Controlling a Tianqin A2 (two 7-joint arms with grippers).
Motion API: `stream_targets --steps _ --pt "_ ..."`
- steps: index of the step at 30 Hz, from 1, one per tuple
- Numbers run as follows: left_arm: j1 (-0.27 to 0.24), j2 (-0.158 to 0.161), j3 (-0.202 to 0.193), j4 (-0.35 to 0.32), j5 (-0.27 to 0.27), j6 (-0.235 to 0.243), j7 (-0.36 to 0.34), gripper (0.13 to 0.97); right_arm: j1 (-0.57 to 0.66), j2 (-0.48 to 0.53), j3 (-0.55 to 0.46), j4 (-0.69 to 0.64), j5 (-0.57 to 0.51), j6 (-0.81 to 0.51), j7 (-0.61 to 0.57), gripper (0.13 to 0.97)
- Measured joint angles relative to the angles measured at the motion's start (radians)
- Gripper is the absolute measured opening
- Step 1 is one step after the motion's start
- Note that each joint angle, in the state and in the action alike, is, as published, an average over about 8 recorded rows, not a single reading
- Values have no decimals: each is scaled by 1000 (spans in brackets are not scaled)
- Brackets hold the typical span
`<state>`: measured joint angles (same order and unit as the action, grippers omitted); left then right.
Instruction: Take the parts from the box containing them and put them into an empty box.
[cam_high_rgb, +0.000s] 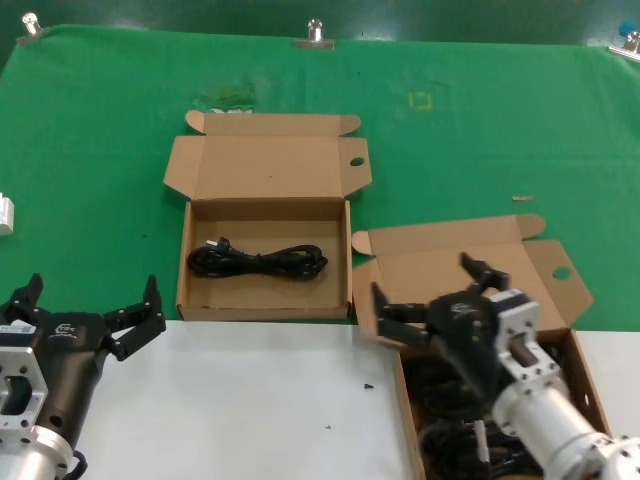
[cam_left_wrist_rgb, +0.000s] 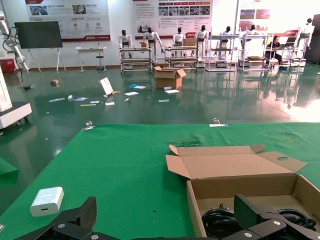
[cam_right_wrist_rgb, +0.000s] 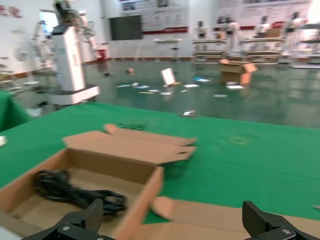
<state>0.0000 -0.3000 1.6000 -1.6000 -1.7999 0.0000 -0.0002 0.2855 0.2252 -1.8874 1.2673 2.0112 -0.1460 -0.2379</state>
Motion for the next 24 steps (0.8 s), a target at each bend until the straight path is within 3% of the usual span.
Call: stream_targets --steps 15,24 --pt "0 0 0 0 0 0 0 966 -221 58 222 257 -163 113 184 966" --pt "0 0 0 0 0 0 0 966 -247 65 249 288 -183 126 206 966"
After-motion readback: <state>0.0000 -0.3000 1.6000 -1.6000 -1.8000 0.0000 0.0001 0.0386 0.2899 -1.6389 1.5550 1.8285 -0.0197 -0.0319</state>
